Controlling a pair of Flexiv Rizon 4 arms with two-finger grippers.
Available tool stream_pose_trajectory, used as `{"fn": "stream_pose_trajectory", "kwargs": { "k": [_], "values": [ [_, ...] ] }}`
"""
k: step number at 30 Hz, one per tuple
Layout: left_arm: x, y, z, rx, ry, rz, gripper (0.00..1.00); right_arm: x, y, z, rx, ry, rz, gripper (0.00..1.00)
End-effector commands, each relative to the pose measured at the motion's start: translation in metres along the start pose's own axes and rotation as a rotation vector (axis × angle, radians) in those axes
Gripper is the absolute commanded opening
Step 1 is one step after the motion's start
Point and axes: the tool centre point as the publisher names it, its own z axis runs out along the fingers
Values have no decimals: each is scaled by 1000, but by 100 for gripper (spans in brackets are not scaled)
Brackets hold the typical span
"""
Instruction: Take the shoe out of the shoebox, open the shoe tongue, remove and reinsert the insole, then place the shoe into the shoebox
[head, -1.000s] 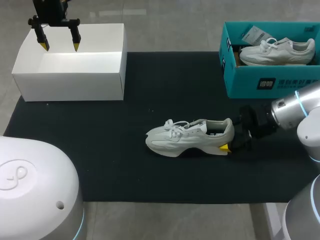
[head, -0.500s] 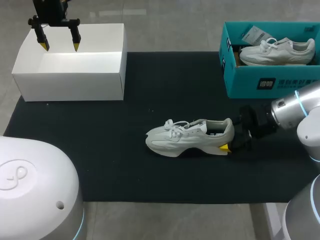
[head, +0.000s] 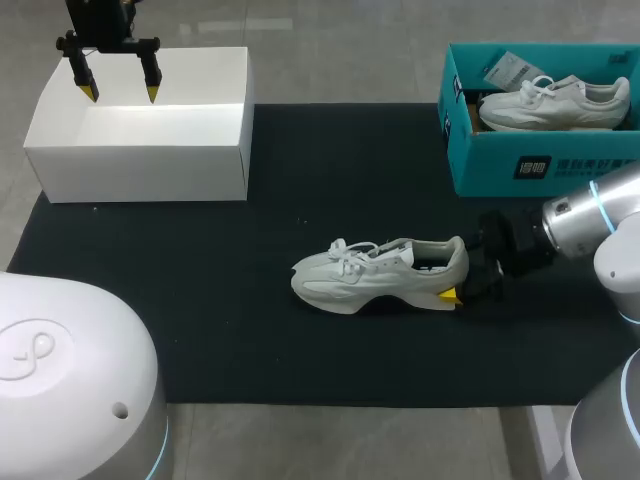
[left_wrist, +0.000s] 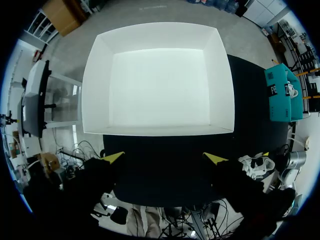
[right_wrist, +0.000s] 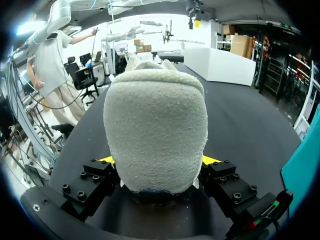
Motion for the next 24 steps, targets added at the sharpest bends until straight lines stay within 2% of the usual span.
{"fn": "stream_pose_trajectory", "kwargs": {
  "k": [1,4,5,6,10,13,17,24],
  "values": [
    [4,2,2,5,-8,-19,100,-2,-4,4,2,-2,0,0],
    [14,13,1,11,-39,-67,100,-2,-4,4,2,-2,0,0],
    [16,17,-2,-1,-14,-92,100,-2,-4,4,2,-2,0,0],
    [20,22,-5,27,-47,-108,100,-2,-4,4,2,-2,0,0],
    [31,40,-20,52,15,-138,100,-2,-4,4,2,-2,0,0],
    [42,53,-24,43,-2,-159,100,-2,-4,4,2,-2,0,0],
    [59,71,-24,13,-45,-185,100,-2,-4,4,2,-2,0,0],
    [90,108,-21,35,-55,-181,100,-2,-4,4,2,-2,0,0]
  ]
}}
